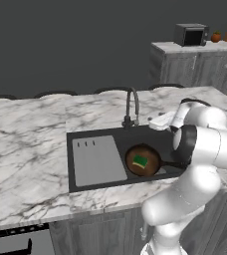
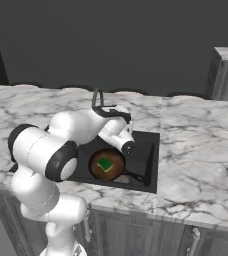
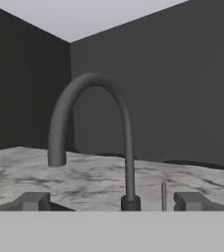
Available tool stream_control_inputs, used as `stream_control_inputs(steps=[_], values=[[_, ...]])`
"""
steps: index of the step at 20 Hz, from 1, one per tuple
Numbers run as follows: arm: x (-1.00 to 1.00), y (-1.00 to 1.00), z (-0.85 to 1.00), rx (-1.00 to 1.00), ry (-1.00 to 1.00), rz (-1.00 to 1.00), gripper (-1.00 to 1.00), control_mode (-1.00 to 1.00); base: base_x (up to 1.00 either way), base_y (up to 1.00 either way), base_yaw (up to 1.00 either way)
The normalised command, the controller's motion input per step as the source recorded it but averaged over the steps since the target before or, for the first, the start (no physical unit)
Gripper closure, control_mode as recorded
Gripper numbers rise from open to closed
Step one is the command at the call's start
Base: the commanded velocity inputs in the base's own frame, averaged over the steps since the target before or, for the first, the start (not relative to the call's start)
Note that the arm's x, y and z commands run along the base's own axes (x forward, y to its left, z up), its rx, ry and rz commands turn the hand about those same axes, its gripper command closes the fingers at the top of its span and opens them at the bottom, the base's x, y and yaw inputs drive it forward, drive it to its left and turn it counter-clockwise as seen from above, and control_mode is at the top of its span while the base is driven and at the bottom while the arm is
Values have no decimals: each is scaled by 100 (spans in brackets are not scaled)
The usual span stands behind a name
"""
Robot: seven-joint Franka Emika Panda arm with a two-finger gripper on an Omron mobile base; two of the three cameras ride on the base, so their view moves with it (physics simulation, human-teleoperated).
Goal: Pick the pan and sponge and place them into the sink. Then turn on the water.
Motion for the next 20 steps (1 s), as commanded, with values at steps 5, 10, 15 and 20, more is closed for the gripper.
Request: stream_control_inputs(steps=[5,10,15,20], values=[[37,0,-7,2,8,0,-100,-100,0,0,0],[37,5,-1,1,1,0,-100,-100,0,0,0],[32,1,-16,3,1,0,-100,-100,0,0,0],[28,4,-27,4,0,0,-100,-100,0,0,0]])
